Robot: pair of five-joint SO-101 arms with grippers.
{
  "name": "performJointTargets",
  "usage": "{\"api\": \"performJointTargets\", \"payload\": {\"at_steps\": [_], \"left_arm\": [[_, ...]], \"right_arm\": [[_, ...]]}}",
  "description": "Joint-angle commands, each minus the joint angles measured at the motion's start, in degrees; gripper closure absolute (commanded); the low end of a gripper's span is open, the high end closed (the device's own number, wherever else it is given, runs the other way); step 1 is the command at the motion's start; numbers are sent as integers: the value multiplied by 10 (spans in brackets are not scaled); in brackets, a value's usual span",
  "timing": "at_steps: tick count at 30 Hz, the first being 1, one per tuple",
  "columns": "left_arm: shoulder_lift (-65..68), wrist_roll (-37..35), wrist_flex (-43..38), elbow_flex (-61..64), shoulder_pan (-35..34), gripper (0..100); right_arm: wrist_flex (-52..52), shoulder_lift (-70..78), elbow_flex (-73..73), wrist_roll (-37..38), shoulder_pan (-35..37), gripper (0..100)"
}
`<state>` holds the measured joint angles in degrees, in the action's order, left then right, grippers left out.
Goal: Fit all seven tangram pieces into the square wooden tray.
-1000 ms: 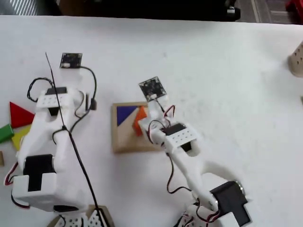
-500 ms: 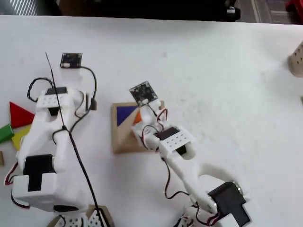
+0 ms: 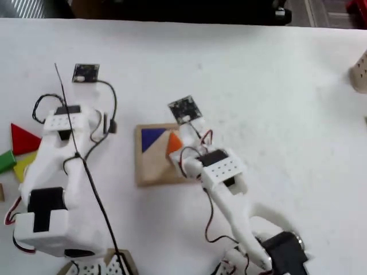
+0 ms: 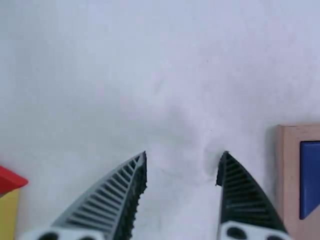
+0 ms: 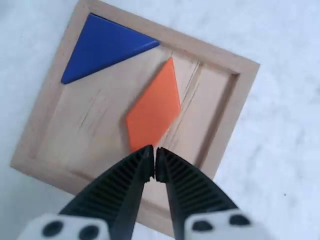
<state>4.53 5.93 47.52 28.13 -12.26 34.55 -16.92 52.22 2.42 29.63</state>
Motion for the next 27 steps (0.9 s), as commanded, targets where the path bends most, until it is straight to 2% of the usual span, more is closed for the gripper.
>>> {"api": "performJointTargets", "payload": {"at_steps": [1, 9, 16, 27], "left_arm": [[-1, 3, -9, -6, -5, 770], [-1, 3, -9, -6, -5, 770], [-1, 3, -9, -5, -5, 770], [-1, 3, -11, -5, -5, 770]], "right_arm": [[9, -28, 2, 0, -5, 981], [-2, 44, -11, 1, 33, 980], [-2, 138, -100, 0, 51, 981], [34, 116, -127, 0, 38, 981]]}}
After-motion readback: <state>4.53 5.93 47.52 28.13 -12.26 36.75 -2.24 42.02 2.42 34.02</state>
